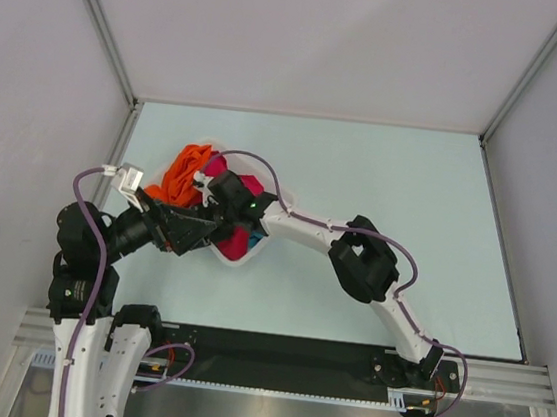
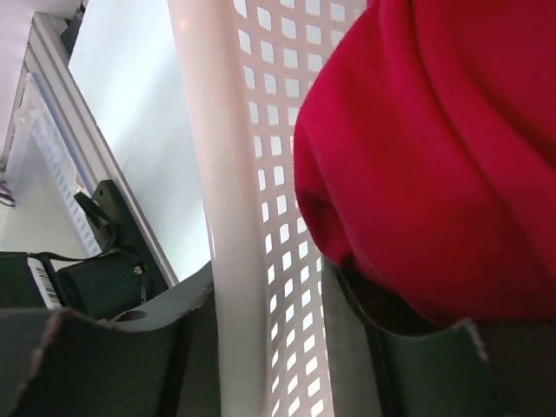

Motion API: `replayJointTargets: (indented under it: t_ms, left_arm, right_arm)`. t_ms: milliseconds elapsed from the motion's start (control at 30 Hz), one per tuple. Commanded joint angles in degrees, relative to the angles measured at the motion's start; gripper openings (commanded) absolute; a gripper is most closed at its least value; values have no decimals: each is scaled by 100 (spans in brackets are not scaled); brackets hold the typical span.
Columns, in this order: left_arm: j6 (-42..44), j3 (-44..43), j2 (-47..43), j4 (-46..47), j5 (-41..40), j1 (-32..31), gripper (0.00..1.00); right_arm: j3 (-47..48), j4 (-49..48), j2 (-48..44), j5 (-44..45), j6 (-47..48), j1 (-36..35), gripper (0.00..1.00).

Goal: Fold and stack the t-shirts

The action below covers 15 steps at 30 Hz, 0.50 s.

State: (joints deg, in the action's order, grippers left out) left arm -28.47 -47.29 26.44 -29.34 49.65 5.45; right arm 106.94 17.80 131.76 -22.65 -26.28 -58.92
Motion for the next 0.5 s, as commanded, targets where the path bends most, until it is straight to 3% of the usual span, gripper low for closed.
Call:
replayJointTargets:
  t_ms: [0, 333, 467]
  left_arm:
    - [-97, -211, -95, 69, -52, 52, 100]
    - [-98, -246, -95, -63, -219, 44, 99]
    - [-89, -272, -104, -80, -236, 52, 100]
  right_arm:
    - [547, 750, 499, -1250, -755, 82, 41]
    - [1338, 1014, 420, -1549, -870, 117, 43]
    - [1365, 1015, 341, -1567, -870, 152, 49]
